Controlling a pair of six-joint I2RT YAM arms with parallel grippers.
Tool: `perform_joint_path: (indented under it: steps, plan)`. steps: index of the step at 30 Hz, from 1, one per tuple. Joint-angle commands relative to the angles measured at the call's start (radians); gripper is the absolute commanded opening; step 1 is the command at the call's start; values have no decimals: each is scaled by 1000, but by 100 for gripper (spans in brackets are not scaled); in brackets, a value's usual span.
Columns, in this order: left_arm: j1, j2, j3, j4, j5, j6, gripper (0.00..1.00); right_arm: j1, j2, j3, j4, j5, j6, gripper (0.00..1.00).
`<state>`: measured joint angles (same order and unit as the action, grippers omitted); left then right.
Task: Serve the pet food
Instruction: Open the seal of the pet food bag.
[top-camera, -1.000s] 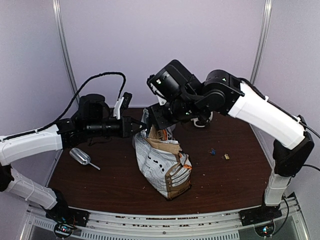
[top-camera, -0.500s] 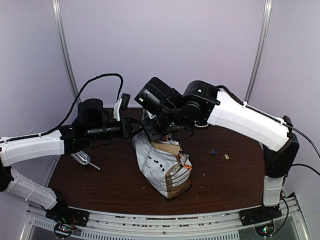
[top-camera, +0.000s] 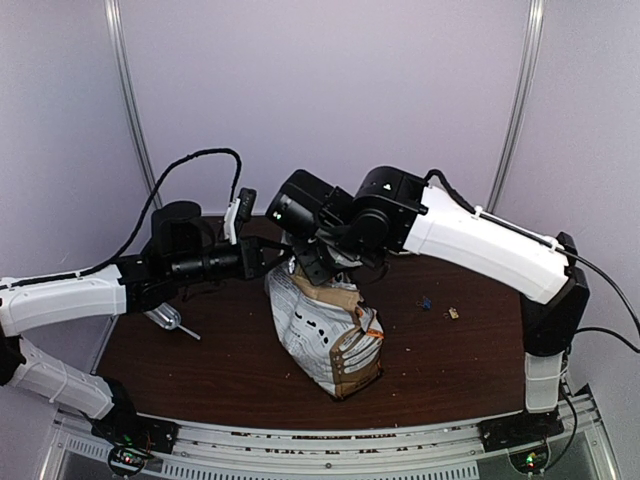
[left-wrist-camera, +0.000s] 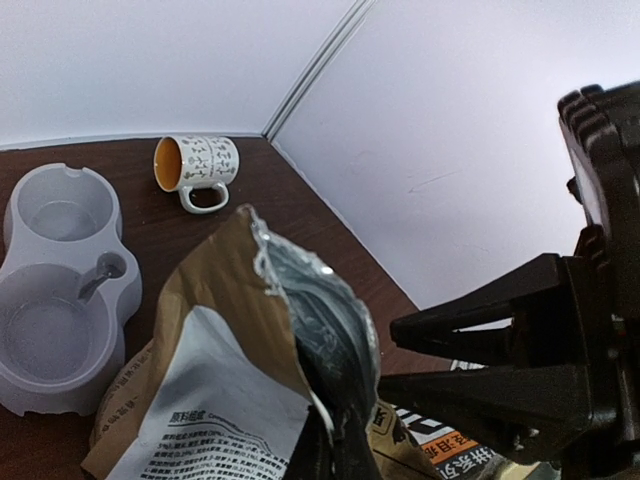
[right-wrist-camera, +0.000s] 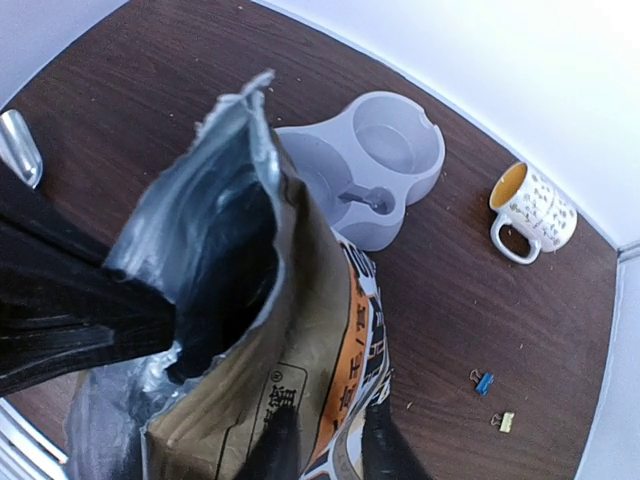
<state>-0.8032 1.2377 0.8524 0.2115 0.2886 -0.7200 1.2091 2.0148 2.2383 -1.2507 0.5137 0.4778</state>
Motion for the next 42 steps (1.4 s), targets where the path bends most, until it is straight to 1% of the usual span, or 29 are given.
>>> perform_joint_path:
  steps: [1,3,6,7,9,13,17,23,32,34,37,39,42]
  plan:
    - [1,-78,37,250,14,28,0,-25,3,-5,-42,98,-1,14]
    - [1,-79,40,232,21,37,0,-37,-16,-25,-19,90,-8,8]
    - [1,-84,36,220,24,51,0,-58,-67,-51,41,16,-22,7]
    - [1,-84,31,227,25,56,0,-66,-94,-77,77,-36,-30,10]
    - [1,-81,27,247,31,57,0,-73,-148,-110,157,-99,-43,21]
    - [1,-58,46,291,71,50,0,-74,-185,-107,238,-145,-31,37]
    - [1,-39,68,290,85,53,0,-74,-173,-92,292,-182,-30,43]
    - [-2,-27,74,297,92,52,0,-74,-78,12,231,-183,-49,45]
    - [-1,-3,96,315,105,59,0,-73,21,103,133,-127,-66,46]
    - [-8,2,105,321,107,66,0,-74,41,111,97,-85,-62,46]
    - [-34,3,135,268,68,118,0,-74,67,129,14,-4,-49,45]
    - [-57,-2,147,234,13,155,0,-75,66,124,-30,35,-39,45]
    - [-85,-11,142,230,-67,193,0,-78,48,99,-72,65,-28,45]
